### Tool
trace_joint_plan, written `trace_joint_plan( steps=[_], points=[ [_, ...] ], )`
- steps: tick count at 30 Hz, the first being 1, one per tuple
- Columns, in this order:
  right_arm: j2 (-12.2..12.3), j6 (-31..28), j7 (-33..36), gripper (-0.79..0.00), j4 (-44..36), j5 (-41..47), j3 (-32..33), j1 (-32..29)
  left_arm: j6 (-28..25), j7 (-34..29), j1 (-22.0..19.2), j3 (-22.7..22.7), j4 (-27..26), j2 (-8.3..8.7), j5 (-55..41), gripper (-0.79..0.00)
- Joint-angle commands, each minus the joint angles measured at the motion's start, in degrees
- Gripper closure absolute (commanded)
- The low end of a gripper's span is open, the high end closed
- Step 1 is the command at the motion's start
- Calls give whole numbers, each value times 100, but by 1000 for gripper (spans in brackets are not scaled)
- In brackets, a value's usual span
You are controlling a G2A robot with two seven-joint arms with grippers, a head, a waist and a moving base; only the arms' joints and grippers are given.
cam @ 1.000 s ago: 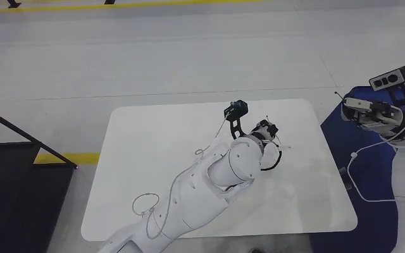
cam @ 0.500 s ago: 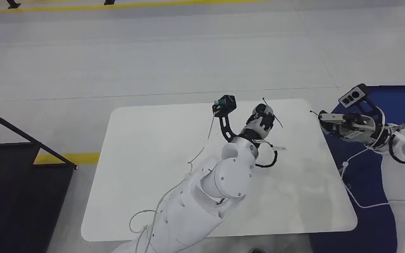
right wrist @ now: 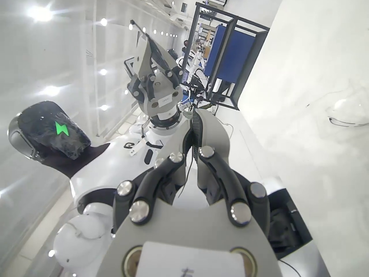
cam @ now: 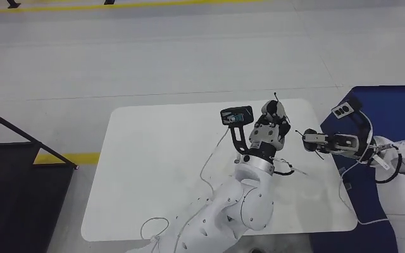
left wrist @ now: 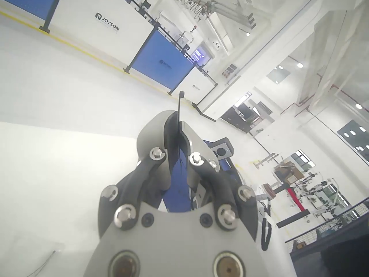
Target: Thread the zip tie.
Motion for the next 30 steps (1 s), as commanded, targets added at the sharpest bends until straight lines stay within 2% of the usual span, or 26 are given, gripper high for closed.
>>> trace_joint_plan(
  steps=[1, 5, 9, 13, 18, 30],
  points=[
    [0, 37, -5, 0, 4, 0, -2, 4, -5, 2, 3, -2, -5, 2, -7, 0],
    [-3, 24, -47, 0, -11, -3, -7, -9, -5, 2, 3, -2, -5, 2, -7, 0],
    [-27, -495, -153, 0, -283, -33, -71, -346, -272, -237, 149, -11, -26, 17, 203, 0],
    [-12, -911, -73, 0, -300, -36, 65, -401, -398, -431, 232, -24, -84, 24, 532, 0],
    [-11, -933, 24, 0, -269, 141, 21, -437, -466, -608, 301, -20, 29, 24, 1030, 0],
    [9, -930, -7, 0, -152, 188, -10, -352, -666, -939, 551, -150, -59, -43, 1338, 0]
  ],
)
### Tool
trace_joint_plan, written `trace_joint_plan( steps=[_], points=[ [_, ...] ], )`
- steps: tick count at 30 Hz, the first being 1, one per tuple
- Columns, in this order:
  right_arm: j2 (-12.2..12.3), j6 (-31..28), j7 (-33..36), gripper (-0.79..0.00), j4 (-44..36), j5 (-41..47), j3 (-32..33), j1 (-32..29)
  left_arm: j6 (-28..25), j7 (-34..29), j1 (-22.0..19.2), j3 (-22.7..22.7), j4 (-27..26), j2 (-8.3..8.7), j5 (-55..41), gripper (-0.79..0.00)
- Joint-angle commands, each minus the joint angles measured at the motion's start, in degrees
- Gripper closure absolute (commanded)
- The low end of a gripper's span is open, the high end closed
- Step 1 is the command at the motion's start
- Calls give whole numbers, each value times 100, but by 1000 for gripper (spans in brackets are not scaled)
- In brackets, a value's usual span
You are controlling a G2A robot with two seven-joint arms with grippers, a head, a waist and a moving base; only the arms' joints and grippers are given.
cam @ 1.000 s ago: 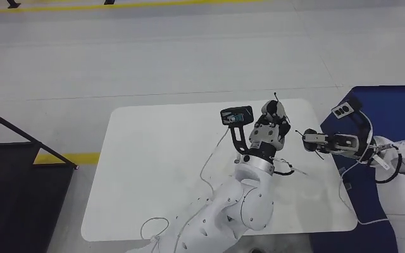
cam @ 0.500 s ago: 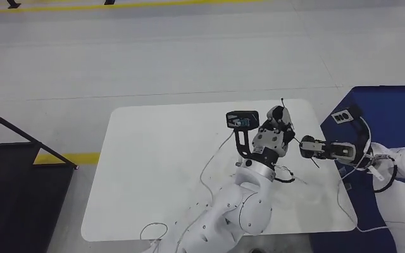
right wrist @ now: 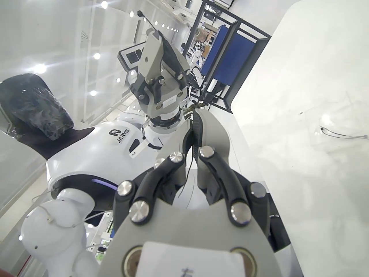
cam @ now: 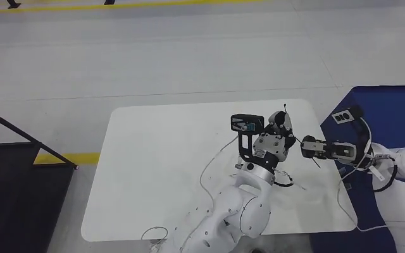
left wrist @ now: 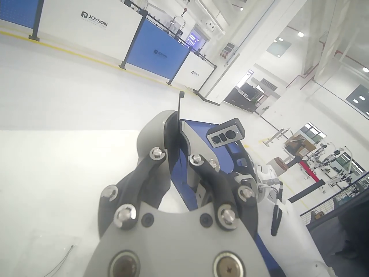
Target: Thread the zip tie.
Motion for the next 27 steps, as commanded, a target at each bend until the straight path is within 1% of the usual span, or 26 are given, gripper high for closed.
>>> trace_joint_plan(
  steps=[1, 8, 23, 27],
  points=[
    [0, -1, 0, 0, -1, 0, 1, -1, -26, -35, 45, -7, 3, -11, 46, 0],
    [0, -1, 0, 0, -1, 0, 1, -1, -128, -101, 148, -46, 20, -70, 149, 0],
    [0, -1, 0, 0, -1, 0, 1, -1, -343, 60, 271, -130, 99, -235, 199, 0],
    [0, -1, 0, 0, -1, 0, 1, -1, -355, 99, 263, -136, 170, -273, 345, 0]
  ],
)
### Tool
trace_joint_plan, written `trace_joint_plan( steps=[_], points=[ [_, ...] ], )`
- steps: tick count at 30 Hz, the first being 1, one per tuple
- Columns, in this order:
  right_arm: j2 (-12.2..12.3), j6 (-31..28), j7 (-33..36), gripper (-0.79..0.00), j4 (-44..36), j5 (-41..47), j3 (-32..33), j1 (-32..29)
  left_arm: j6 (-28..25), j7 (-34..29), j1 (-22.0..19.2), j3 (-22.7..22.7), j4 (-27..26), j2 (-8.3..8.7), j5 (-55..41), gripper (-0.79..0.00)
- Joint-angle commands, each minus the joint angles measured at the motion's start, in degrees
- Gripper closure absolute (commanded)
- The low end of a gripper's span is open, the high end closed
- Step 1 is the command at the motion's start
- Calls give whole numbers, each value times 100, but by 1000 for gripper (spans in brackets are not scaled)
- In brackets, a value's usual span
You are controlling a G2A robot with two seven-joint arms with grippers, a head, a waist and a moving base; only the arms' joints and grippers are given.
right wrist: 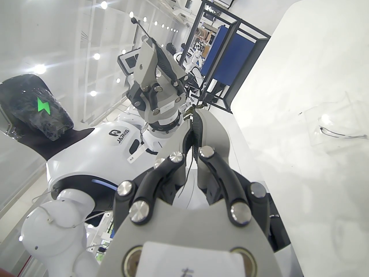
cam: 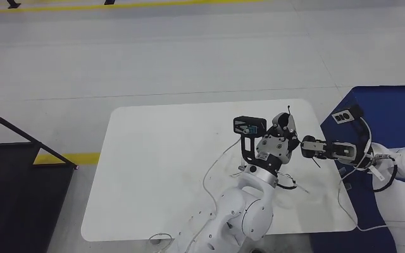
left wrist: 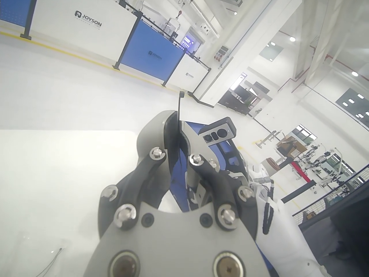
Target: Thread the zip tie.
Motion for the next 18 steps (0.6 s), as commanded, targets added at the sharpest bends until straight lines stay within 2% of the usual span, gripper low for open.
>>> trace_joint_plan(
  steps=[1, 12, 18],
  points=[
    [0, 0, 0, 0, 0, 0, 0, 0, 6, -5, 5, -6, 21, -18, 42, 0],
    [0, 0, 0, 0, 0, 0, 0, 0, -50, -155, 49, -95, 107, -70, 464, 0],
    [0, 0, 0, 0, 0, 0, 0, 0, -207, -199, 143, -174, -8, -75, 623, 0]
  ],
)
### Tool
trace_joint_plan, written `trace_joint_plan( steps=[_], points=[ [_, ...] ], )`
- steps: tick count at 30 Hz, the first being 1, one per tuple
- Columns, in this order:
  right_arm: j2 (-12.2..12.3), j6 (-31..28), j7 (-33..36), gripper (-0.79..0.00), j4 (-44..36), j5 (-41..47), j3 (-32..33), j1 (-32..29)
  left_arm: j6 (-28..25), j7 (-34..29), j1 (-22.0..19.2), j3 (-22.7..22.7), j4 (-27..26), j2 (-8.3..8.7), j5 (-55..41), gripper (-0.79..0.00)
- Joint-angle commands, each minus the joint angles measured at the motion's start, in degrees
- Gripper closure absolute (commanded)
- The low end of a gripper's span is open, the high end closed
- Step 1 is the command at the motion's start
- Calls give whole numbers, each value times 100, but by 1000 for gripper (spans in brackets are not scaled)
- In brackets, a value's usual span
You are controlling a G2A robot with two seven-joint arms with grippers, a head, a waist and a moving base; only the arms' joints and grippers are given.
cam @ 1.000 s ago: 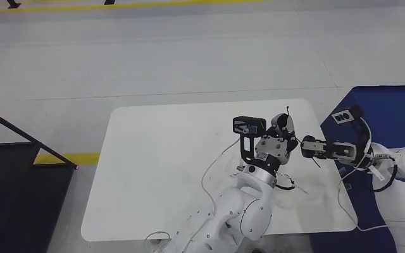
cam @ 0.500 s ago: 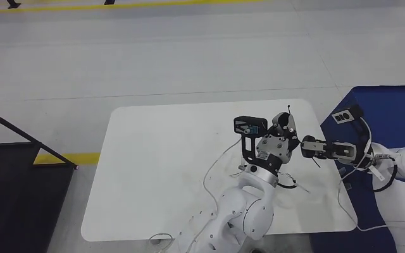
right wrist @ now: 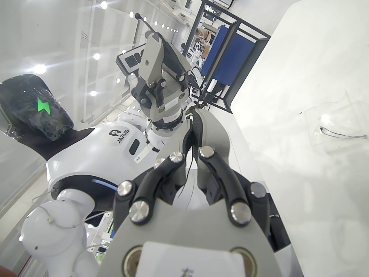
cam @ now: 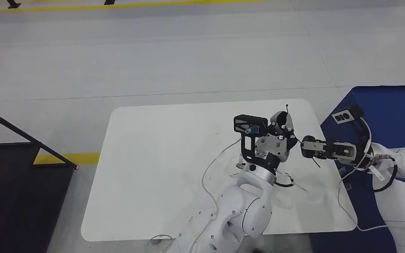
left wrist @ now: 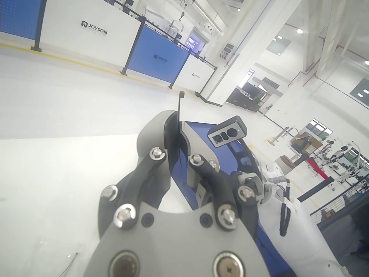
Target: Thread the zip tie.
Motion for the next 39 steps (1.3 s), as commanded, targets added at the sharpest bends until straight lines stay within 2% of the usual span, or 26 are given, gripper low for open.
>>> trace_joint_plan(
  steps=[1, 7, 21, 39],
  points=[
    [0, 0, 0, 0, 0, 0, 0, 0, -56, -25, 57, -27, -59, 2, 14, 0],
    [0, 0, 0, 0, 0, 0, 0, 0, -173, -161, 199, -71, -132, -12, -27, 0],
    [0, 0, 0, 0, 0, 0, 0, 0, -268, -80, 194, -126, 44, -107, -7, 0],
    [0, 0, 0, 0, 0, 0, 0, 0, -285, -118, 301, -114, -31, -42, 105, 0]
  ],
)
